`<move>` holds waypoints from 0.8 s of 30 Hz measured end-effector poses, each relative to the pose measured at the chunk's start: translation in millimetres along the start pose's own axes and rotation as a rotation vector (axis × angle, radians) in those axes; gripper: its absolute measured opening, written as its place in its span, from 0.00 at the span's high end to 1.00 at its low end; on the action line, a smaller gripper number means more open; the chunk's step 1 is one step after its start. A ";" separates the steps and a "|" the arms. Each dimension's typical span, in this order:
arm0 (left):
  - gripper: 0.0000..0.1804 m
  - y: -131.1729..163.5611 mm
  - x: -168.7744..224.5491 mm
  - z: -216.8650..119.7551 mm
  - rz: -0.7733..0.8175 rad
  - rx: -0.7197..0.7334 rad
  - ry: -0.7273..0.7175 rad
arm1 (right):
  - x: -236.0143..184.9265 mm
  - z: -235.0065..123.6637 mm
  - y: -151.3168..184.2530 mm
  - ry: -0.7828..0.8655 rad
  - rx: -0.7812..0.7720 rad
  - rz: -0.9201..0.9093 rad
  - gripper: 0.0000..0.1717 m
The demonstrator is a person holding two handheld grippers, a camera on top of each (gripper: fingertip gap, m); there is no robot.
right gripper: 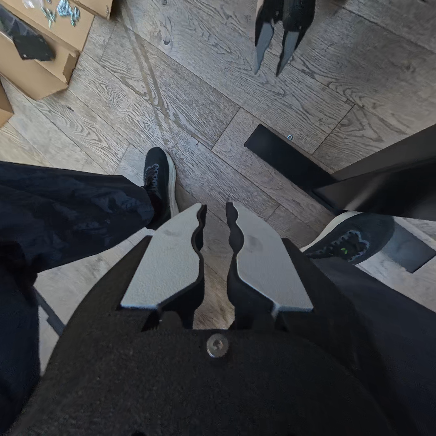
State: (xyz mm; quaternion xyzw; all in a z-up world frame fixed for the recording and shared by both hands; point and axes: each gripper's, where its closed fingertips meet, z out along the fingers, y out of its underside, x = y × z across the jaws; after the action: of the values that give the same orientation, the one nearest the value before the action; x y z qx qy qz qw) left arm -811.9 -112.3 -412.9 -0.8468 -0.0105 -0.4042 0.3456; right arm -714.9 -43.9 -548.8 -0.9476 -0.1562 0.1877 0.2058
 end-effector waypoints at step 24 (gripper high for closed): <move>0.77 25.8 2.5 15.3 0.015 -0.093 0.034 | -15.9 9.6 -2.7 -0.084 0.013 0.074 0.90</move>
State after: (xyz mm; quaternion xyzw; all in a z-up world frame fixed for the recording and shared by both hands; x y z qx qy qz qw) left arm -792.2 -123.5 -432.7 -0.8550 0.0207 -0.4160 0.3090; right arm -733.5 -44.3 -551.0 -0.9427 -0.1285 0.2358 0.1980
